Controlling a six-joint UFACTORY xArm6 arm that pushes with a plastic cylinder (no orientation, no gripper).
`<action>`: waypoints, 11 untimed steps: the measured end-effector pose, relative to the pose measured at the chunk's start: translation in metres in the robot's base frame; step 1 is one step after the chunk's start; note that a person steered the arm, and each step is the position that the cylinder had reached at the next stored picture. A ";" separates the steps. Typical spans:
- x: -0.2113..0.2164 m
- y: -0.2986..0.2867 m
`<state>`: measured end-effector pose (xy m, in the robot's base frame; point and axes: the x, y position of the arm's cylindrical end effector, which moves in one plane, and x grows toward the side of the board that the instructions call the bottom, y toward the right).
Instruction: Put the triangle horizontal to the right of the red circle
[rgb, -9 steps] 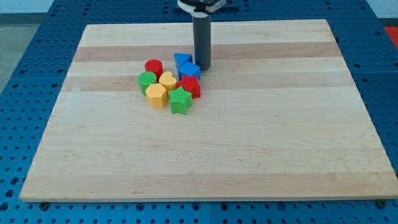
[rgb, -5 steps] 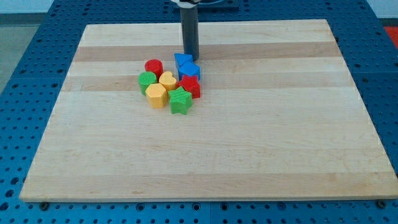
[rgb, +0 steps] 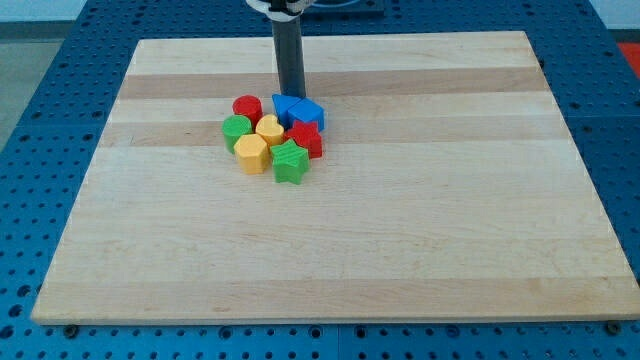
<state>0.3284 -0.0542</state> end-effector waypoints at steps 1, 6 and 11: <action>0.000 0.001; 0.096 0.137; 0.164 0.017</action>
<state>0.4927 -0.0371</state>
